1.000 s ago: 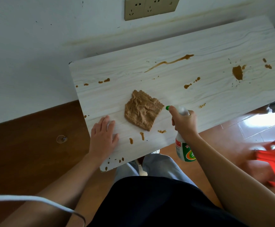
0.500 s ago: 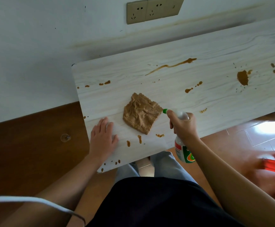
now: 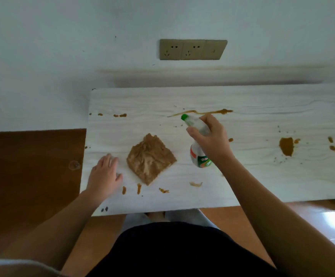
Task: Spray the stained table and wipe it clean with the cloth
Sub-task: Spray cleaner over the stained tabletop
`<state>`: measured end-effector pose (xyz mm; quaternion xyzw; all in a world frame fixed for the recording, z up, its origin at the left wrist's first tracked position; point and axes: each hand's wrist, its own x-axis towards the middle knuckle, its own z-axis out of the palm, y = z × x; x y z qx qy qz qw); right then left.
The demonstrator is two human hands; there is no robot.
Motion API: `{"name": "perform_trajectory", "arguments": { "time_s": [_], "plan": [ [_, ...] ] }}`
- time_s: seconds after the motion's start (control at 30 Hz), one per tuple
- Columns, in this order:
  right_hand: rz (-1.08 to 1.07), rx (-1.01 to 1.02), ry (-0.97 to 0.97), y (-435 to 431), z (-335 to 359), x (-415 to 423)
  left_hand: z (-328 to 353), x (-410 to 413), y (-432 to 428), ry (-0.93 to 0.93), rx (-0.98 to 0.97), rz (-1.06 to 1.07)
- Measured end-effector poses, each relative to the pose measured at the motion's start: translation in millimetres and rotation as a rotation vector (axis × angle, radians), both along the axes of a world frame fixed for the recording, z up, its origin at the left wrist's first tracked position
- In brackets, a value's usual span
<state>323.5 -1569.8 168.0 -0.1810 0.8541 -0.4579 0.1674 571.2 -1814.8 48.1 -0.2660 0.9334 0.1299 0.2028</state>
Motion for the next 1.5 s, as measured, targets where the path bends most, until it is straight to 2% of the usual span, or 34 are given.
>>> {"name": "perform_trajectory", "arguments": {
  "time_s": [0.2,0.37,0.77,1.1,1.23,1.5],
  "plan": [
    [0.179,0.054,0.109,-12,0,-57,12,0,9,-0.062,0.039,0.098],
    [0.249,0.038,0.160,-64,6,-77,27,2,8,-0.054,0.029,0.138],
    [0.363,0.072,0.164,-191,0,-79,15,-5,-26,0.127,0.013,0.083],
    [0.290,0.061,0.212,-254,-8,-85,-30,10,-44,0.257,-0.012,-0.053],
    [0.267,0.013,0.204,-254,-14,-82,-44,18,-42,0.303,-0.005,-0.062],
    [0.262,0.069,0.211,-236,-15,-82,-50,20,-44,0.300,-0.008,-0.081]
  ]
}}
